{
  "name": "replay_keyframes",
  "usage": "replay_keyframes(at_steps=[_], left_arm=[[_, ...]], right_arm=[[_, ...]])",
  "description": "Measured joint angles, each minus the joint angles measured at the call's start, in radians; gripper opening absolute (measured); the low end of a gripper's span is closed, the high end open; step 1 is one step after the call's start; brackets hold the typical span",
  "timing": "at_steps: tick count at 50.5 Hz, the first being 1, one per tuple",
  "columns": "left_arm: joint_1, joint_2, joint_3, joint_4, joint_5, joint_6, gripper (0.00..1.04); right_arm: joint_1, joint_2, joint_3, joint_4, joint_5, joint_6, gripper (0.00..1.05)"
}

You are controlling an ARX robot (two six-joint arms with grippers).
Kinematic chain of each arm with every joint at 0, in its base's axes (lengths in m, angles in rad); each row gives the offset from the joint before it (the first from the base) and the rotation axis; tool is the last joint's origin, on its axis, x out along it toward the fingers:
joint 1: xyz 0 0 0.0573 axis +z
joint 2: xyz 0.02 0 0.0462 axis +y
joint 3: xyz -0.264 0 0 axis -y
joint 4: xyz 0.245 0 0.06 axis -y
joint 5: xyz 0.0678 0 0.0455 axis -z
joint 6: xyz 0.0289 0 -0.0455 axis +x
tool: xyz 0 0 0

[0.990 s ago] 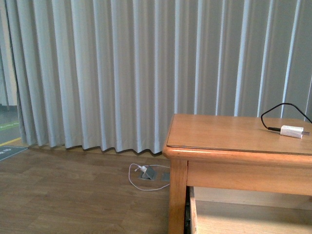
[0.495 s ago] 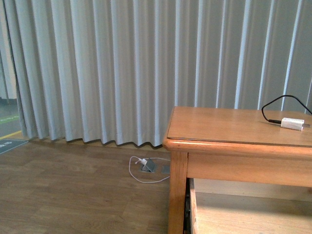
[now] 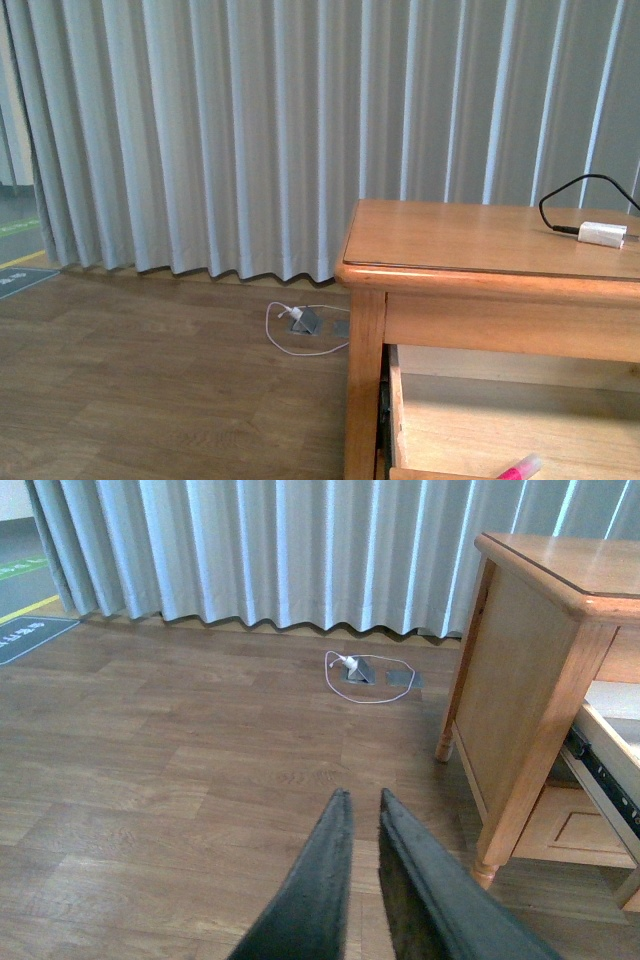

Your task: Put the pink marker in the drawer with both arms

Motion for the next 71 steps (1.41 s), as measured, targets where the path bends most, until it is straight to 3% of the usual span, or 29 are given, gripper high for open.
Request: replay_keyframes(at_steps=[3,6,17,22,39,71], left_arm=[[0.0,0.0,0.0,0.0,0.0,0.0,0.28],[0.0,0.0,0.0,0.0,-0.001,0.0,0.39],[0.0,0.0,0.0,0.0,0.0,0.0,0.78],[0.0,0.0,0.0,0.0,0.0,0.0,1.0],[0.0,0.0,0.0,0.0,0.0,0.0,0.99],[0.0,0.0,0.0,0.0,0.0,0.0,0.99]], right_arm=[[0.011,-0.013,-0.057,0.159,0.056,-0.053,0.96],[0.007,0.0,-0.075,0.244,0.05,-0.109,0.96],[-0.079,0.277,0.027,0.075,-0.093,-0.134,0.96],[-0.1,0.529,0.093,0.097,-0.117,-0.179,0.96],[-0.062,1.012,0.236,0.275,-0.029,-0.217,0.96],[0.035,1.375,0.493,0.619,0.089,-0.174,0.96]])
